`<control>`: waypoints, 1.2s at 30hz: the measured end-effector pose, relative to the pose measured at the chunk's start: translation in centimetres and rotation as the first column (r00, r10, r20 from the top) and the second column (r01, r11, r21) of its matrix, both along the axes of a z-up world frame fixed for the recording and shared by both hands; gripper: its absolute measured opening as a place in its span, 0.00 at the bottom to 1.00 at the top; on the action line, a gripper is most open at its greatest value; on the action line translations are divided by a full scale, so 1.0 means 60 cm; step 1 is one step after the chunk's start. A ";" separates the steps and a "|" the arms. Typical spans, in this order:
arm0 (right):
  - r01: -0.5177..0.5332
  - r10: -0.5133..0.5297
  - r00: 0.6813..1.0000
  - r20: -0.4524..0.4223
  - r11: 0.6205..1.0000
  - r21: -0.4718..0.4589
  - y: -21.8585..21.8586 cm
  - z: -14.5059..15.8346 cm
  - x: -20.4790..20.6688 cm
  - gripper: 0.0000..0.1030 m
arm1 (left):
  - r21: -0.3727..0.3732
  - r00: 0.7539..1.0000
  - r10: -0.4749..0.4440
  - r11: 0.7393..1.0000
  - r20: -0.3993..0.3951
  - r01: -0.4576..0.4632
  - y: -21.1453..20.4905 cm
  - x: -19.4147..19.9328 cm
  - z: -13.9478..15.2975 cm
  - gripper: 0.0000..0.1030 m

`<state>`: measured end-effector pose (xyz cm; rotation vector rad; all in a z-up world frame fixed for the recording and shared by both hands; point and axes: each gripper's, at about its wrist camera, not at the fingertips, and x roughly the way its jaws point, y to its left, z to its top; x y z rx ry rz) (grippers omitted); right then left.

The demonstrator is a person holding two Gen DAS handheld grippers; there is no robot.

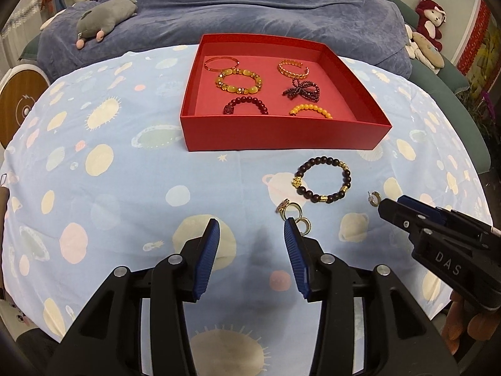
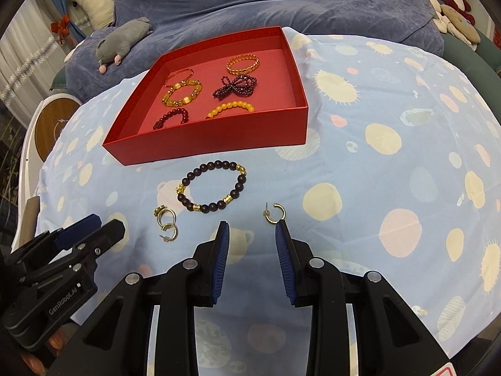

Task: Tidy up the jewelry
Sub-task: 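Move both tools back toward the dark bead bracelet and earrings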

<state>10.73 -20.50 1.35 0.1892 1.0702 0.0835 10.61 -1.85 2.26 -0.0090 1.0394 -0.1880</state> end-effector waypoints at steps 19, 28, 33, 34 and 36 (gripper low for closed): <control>-0.032 0.030 0.999 -0.040 0.998 -0.045 0.034 -0.049 0.095 0.28 | -0.013 0.999 0.009 1.000 -0.043 -0.010 0.007 0.024 -0.028 0.40; -0.035 0.034 0.999 -0.023 0.997 -0.067 0.017 -0.050 0.091 0.08 | -0.035 0.998 -0.026 0.999 -0.049 0.024 -0.017 0.036 -0.031 0.40; -0.031 0.030 0.999 -0.021 0.998 -0.060 0.013 -0.049 0.082 0.07 | -0.040 0.998 -0.048 0.998 -0.050 0.046 -0.034 0.038 -0.034 0.40; -0.029 0.028 0.999 -0.022 0.998 -0.058 0.012 -0.049 0.080 0.07 | -0.039 0.997 -0.051 0.998 -0.051 0.049 -0.037 0.039 -0.036 0.40; -0.026 0.025 0.999 -0.022 0.998 -0.052 0.011 -0.050 0.079 0.07 | -0.034 0.997 -0.053 0.998 -0.055 0.051 -0.040 0.041 -0.041 0.39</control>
